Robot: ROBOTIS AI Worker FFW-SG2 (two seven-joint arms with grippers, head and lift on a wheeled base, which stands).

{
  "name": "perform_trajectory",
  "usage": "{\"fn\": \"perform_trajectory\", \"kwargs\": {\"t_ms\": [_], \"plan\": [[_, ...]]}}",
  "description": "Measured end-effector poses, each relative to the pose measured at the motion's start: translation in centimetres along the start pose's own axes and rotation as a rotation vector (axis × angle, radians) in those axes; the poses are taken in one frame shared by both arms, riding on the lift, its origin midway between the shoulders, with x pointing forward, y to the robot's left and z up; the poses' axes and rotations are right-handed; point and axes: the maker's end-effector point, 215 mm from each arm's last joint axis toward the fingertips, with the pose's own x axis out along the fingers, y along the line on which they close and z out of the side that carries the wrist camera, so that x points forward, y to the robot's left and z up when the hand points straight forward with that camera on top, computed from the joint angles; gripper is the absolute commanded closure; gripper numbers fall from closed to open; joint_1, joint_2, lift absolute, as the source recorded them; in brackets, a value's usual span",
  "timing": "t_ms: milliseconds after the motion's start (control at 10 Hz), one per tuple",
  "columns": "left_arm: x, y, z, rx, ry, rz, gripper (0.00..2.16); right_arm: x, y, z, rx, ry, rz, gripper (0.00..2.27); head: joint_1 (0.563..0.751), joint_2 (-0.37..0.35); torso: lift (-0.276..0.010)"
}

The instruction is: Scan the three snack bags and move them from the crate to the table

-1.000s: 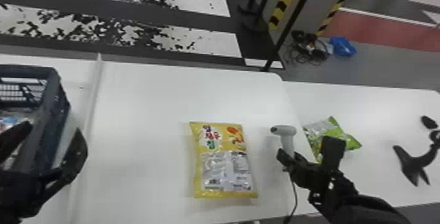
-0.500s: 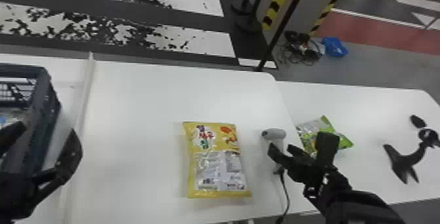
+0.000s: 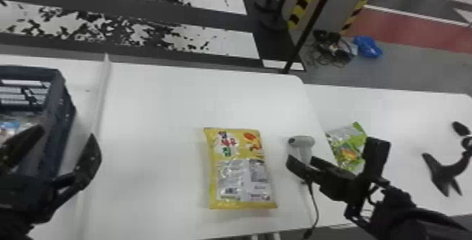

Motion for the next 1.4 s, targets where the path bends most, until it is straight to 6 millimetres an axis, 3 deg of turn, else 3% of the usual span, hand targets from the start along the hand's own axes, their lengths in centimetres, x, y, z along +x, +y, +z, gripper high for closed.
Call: {"fn": "perform_trajectory", "kwargs": {"t_ms": [100, 300, 500, 800, 1100, 1200, 1300, 1400], "plan": [[0.1, 0.0, -0.1, 0.001, 0.004, -0.001, 0.03, -0.2, 1.3, -2.1, 0.069, 0.097, 0.051, 0.08, 0.695, -0.208, -0.062], [0.1, 0.0, -0.2, 0.003, 0.007, -0.003, 0.03, 0.0, 3.0, -4.4, 0.166, 0.215, 0.131, 0.08, 0.695, -0.184, -0.062], [0.1, 0.0, -0.2, 0.003, 0.008, -0.004, 0.03, 1.2, 3.3, -5.0, 0.244, 0.243, 0.203, 0.08, 0.695, -0.163, -0.062], [0.1, -0.1, -0.1, 0.002, 0.005, -0.006, 0.03, 4.1, 2.0, -4.8, 0.197, 0.202, 0.207, 0.08, 0.695, -0.165, -0.062], [0.3, -0.2, 0.0, 0.001, 0.002, -0.007, 0.03, 6.3, 3.9, -5.2, 0.152, 0.192, 0.291, 0.09, 0.695, -0.131, -0.062], [0.3, -0.2, -0.1, 0.001, 0.003, -0.008, 0.03, 6.9, 4.7, -5.7, 0.14, 0.206, 0.315, 0.24, 0.695, -0.116, -0.062], [0.3, -0.2, -0.1, 0.001, 0.004, -0.007, 0.03, 7.3, 5.3, -6.1, 0.136, 0.223, 0.334, 1.04, 0.695, -0.108, -0.062], [0.3, -0.1, -0.2, 0.001, 0.007, -0.006, 0.03, 7.7, 5.6, -6.8, 0.124, 0.246, 0.335, 2.09, 0.695, -0.096, -0.062]]}}
